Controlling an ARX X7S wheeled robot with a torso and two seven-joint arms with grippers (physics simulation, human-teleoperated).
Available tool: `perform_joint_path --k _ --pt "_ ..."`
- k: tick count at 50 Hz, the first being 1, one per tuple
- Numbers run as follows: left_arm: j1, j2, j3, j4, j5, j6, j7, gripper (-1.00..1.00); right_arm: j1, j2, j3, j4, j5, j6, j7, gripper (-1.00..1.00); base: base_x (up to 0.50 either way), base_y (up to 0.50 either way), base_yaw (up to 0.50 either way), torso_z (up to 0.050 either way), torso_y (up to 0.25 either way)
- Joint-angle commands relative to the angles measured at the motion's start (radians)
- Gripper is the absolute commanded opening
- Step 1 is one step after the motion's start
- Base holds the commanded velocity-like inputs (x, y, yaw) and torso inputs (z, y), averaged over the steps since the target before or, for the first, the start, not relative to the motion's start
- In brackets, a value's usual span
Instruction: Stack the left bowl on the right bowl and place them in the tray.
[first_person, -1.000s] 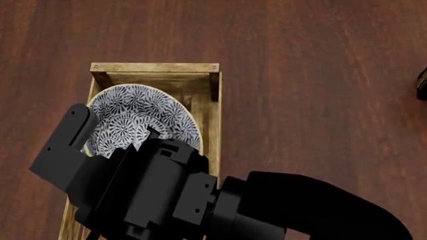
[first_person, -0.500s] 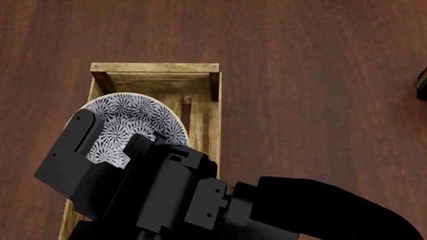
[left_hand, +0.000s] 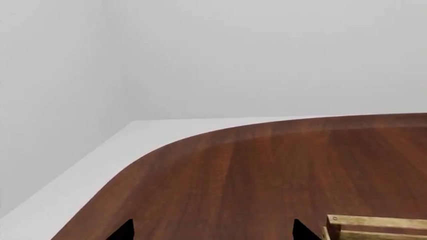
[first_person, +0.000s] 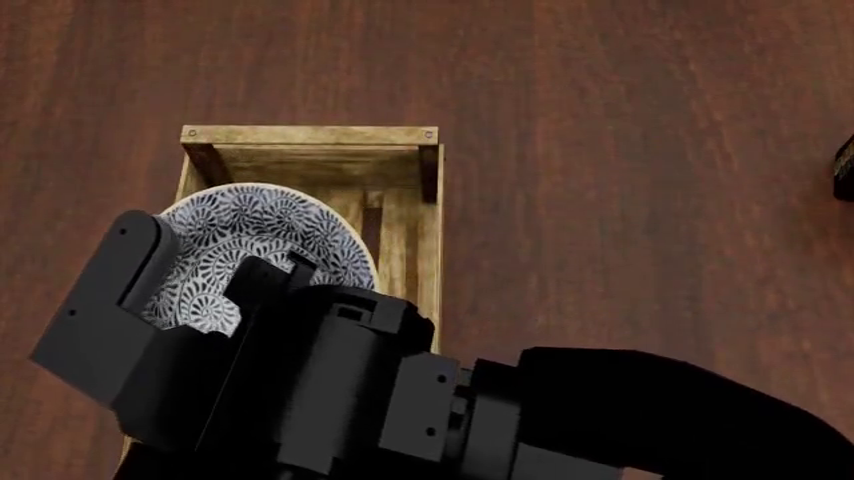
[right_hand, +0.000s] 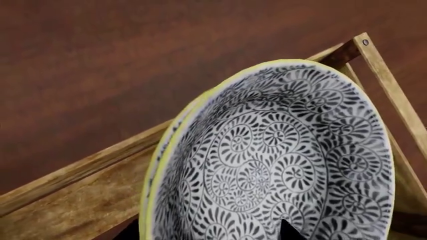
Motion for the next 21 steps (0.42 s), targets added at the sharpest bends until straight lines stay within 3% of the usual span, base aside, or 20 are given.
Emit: perform_joint_path --k 1,21 --pt "0.004 -0.001 -0.007 -0.001 -0.005 0.004 -0.001 1.00 0.008 0.009 0.016 -0.046 0.025 0.016 0.055 1.00 0.00 0.00 0.00 0.000 0.000" --pt "0.016 -0.004 -0.025 0.005 -0.015 0.010 -0.005 1.00 0.018 0.028 0.044 -0.140 0.103 0.045 0.161 1.00 0.00 0.00 0.00 0.000 0.000"
